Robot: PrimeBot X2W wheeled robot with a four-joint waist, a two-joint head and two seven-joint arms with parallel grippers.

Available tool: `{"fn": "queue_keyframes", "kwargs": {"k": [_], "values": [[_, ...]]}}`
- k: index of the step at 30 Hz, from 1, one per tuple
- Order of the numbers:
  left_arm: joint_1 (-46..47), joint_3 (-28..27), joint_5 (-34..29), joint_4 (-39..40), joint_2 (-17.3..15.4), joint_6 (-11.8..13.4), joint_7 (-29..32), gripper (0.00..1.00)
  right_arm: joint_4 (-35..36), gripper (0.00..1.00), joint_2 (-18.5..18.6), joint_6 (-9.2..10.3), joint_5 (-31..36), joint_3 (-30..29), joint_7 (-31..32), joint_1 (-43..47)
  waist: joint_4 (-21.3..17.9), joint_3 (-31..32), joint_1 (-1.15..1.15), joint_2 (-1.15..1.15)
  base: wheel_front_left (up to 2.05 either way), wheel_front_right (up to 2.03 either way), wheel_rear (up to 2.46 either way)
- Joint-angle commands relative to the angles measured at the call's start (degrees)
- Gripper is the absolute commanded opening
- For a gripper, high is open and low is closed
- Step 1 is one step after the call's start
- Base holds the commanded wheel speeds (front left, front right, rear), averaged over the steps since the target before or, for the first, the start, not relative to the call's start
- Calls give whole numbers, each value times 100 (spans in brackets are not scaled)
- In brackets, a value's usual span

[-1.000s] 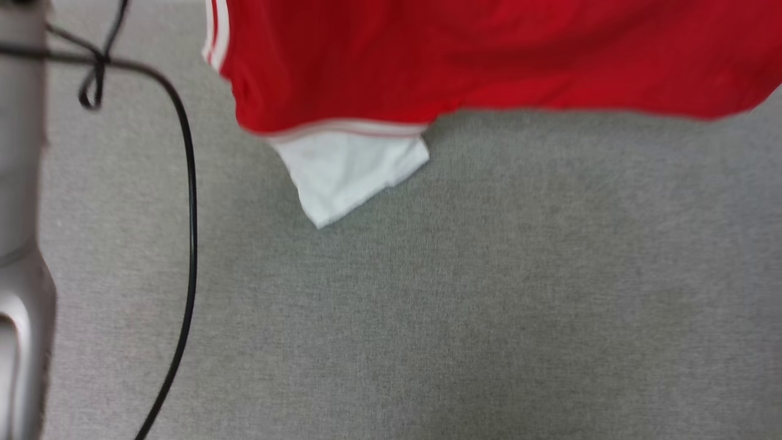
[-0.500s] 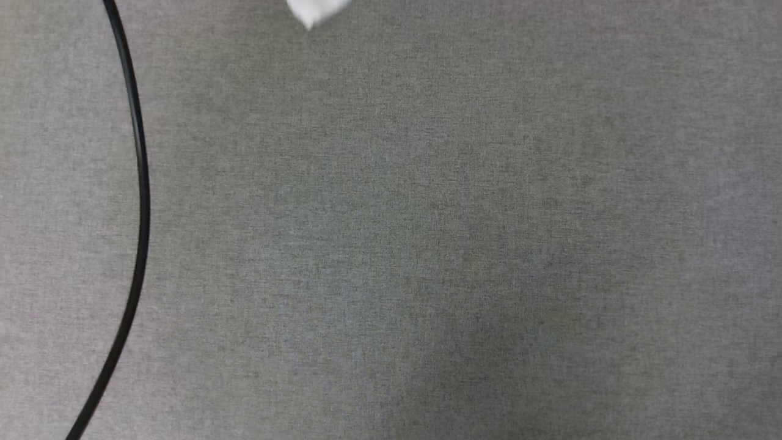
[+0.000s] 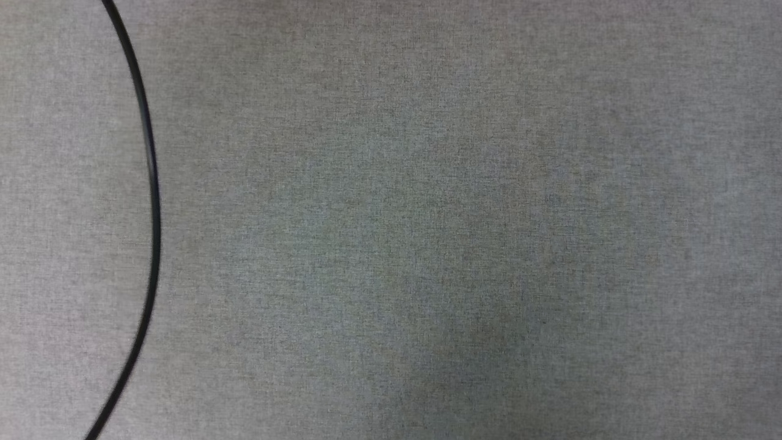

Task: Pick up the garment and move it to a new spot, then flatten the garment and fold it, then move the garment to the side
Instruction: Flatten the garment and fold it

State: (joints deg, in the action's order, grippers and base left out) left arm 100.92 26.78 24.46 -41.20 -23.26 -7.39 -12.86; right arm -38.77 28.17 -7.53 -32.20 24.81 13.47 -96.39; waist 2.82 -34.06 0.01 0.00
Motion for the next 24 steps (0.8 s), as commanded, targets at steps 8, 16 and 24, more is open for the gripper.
{"fn": "queue_keyframes", "kwargs": {"k": [8,16,24], "values": [[-1425,170,332,364,-293,49,-207,0,-89,0,17,9,-662,577,-456,1062,-23,206,-1,0,0,0,0],[-3316,77,385,1407,-486,400,-242,0,342,0,435,9,-1115,1105,-664,2340,-39,739,-1,0,0,0,0],[-5548,62,719,2658,-725,919,-165,0,902,0,712,9,-1564,1462,-766,3875,-87,1437,-1,0,0,0,0]]}}
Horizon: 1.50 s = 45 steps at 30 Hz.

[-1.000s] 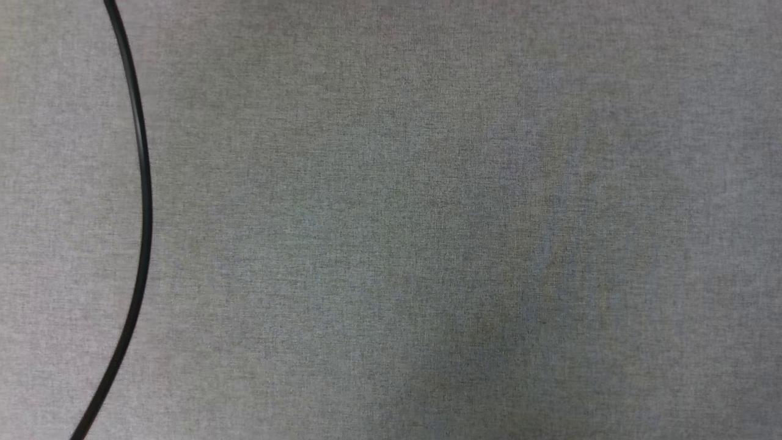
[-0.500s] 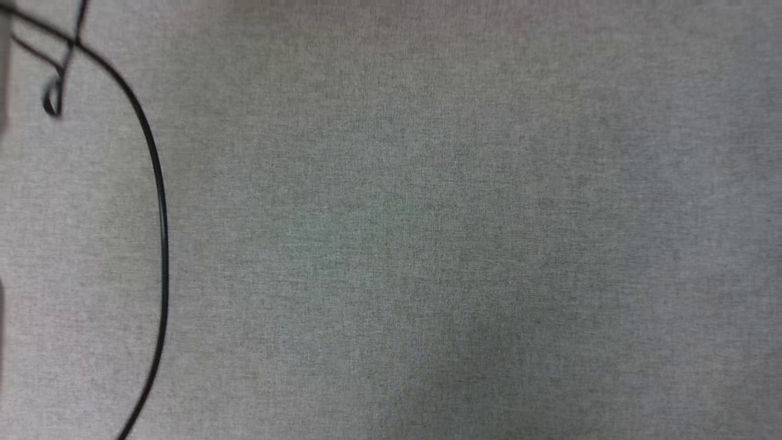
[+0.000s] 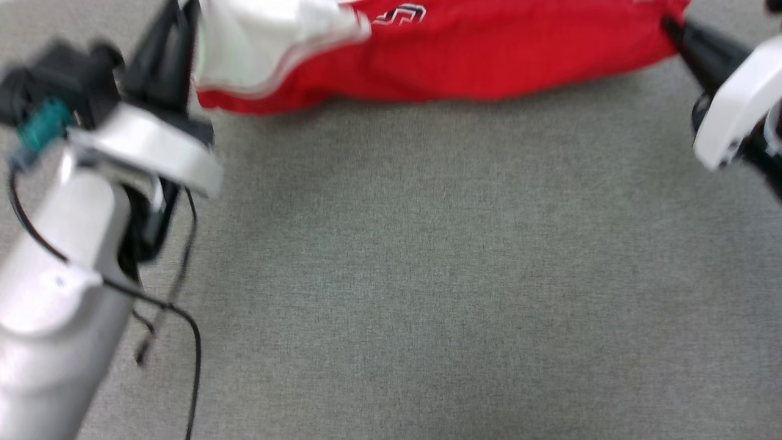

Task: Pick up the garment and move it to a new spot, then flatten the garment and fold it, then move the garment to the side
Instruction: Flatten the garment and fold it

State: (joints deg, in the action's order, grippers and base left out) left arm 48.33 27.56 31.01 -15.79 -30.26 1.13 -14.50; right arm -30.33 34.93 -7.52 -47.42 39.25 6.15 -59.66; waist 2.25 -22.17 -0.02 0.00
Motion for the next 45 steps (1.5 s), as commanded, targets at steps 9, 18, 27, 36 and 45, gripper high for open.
{"fn": "queue_keyframes", "kwargs": {"k": [9,18,27,36,45], "values": [[-2225,95,460,971,-198,495,151,0,369,0,185,7,-299,210,2,1611,-80,892,2,0,0,0,0],[-3897,285,949,1324,-262,722,317,0,649,0,313,7,-461,333,78,2966,-65,1512,2,0,0,0,0],[-5233,280,1537,1573,-459,791,391,0,970,0,611,7,-493,292,166,4167,-48,2061,2,0,0,0,0],[-6292,305,2037,2019,-669,863,586,0,1403,0,930,7,-596,-25,267,5266,24,2299,2,0,0,0,0],[-6157,390,1900,2089,-751,778,590,0,1756,0,837,7,-639,-633,280,5805,66,2277,2,0,0,0,0]]}}
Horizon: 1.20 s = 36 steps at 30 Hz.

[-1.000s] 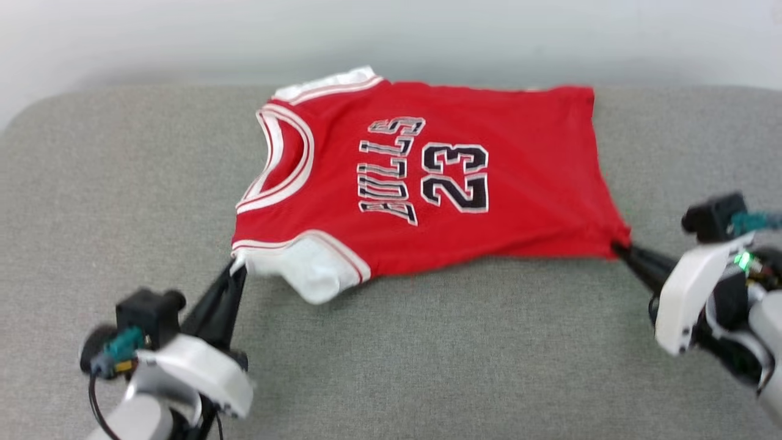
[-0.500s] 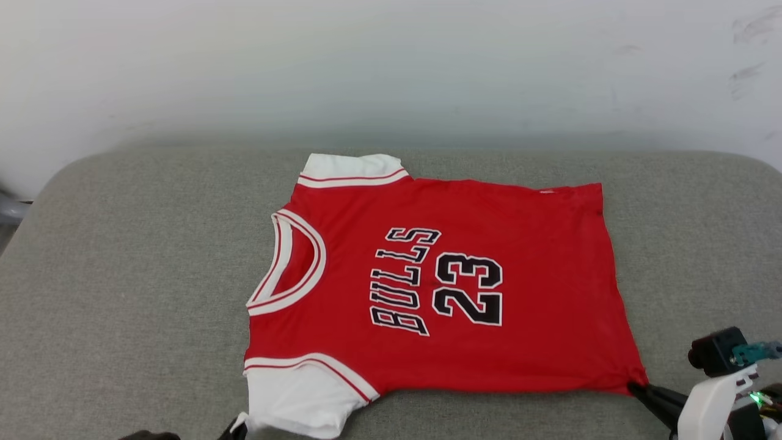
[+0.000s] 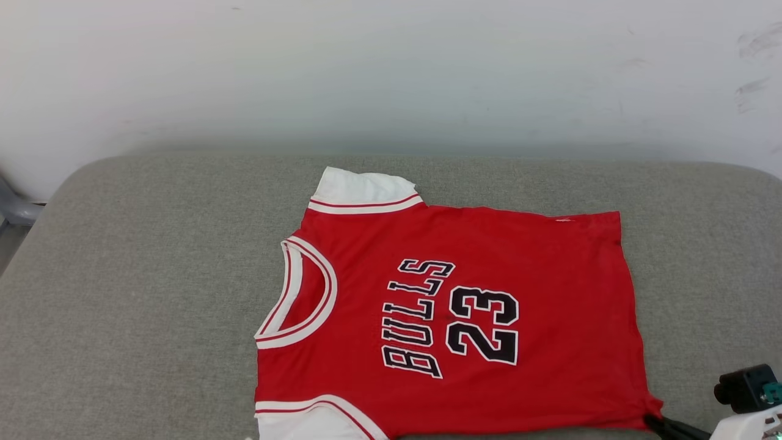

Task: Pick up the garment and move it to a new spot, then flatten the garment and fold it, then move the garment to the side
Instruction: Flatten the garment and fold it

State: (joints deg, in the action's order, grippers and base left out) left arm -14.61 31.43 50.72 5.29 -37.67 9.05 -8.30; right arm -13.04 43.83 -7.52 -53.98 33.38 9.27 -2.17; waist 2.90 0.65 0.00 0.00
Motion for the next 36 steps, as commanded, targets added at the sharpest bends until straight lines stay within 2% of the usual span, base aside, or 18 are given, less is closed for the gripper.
{"fn": "queue_keyframes", "kwargs": {"k": [1,10,18,29,36], "values": [[222,14,-113,-45,-11,-39,-45,0,49,0,-100,7,29,-112,-28,64,-4,-13,0,0,0,0,0],[1343,18,-515,-295,-135,-455,51,0,212,0,-405,7,196,-638,2,-177,-145,-246,0,0,0,0,0],[2539,2,-717,-786,-209,-885,347,0,284,0,-611,7,314,-752,96,-580,-392,-710,0,0,0,0,0],[3960,101,-867,-1971,-14,-1415,448,0,94,0,-696,7,416,-743,115,-1315,-564,-1449,0,0,0,0,0],[4457,407,-946,-2998,178,-1568,488,0,-285,0,-909,6,494,-484,78,-1764,-587,-1704,0,0,0,0,0]]}}
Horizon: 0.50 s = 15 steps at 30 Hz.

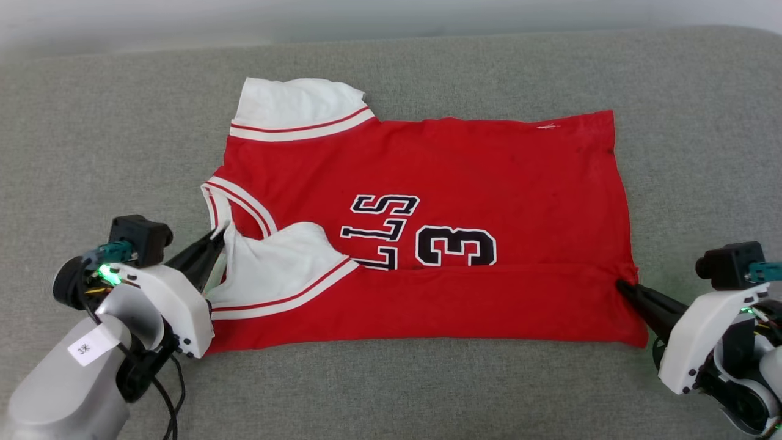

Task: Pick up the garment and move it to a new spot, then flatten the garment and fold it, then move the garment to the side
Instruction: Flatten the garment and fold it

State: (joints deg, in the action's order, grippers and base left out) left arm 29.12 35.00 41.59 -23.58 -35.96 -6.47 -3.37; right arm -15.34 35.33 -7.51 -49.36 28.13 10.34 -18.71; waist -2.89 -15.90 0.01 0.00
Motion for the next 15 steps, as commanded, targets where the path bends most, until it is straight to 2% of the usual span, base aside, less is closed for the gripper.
{"fn": "queue_keyframes", "kwargs": {"k": [1,7,13,14,15], "values": [[83,50,-33,-110,7,-17,-6,0,-54,0,-58,5,31,41,-30,-111,-7,-49,-1,0,0,0,0],[287,383,35,-917,258,-85,-159,0,-439,0,-144,6,82,308,-100,-272,4,-81,-1,0,0,0,0],[402,676,170,-1225,340,-95,-430,0,-637,0,-159,6,-31,361,-301,-367,56,83,-1,0,0,0,0],[425,713,204,-1247,346,-95,-459,24,-659,25,-171,6,-72,347,-321,-367,66,124,-1,0,0,0,0],[455,754,214,-1266,335,-95,-510,79,-660,88,-180,6,-86,347,-345,-363,80,171,-1,0,0,0,0]]}}
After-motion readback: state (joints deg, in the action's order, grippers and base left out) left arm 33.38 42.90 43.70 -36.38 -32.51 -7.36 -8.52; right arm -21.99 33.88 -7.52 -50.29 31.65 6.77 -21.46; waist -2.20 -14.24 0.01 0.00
